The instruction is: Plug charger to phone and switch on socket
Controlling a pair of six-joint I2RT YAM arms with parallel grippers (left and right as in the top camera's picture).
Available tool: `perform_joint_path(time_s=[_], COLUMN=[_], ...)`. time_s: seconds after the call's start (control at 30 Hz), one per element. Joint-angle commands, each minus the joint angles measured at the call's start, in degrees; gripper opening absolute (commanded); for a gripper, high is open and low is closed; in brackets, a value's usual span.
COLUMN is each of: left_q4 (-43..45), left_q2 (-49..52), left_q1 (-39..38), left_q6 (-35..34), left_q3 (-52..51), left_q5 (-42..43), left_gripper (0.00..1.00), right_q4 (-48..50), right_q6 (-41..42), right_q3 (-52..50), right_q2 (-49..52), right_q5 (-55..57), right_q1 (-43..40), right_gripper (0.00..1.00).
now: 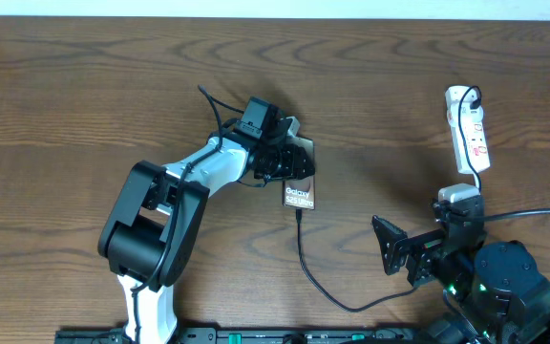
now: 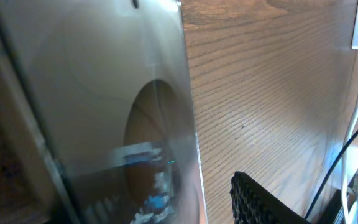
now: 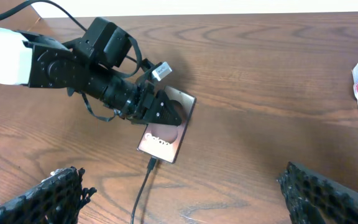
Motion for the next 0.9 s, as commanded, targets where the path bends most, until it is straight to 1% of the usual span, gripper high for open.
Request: perform_joint_path(time_s=[0.0,0.17,0.43,0.87], left_q4=[-2.73,-2.91,-5.64,-6.16], left_q2=[4.37,4.37,4.37,4.37], left_q1=[0.20,0.96,4.13,4.13], left_q6=[1.07,0.42,0.39,0.42], left_q3=[-3.23,-2.58,-2.08,-2.08], left_q5=[-10.34,-10.32,-12.76,-13.73], left_gripper=[0.55,0.58,0.58,0.58], right_q4=[0.17,0.15,0.17,0.13], right_q6=[0.44,0.44,0.44,0.87], right_q3=[0.48,0.48,0.46,0.39], right_q2=[0.04,0.04,0.04,0.87], right_q5=[0.46,0.24,0.24,0.24], right_q1=[-0.70,-0.70,-0.70,-0.70], right_gripper=[0.99,0.99,0.99,0.99])
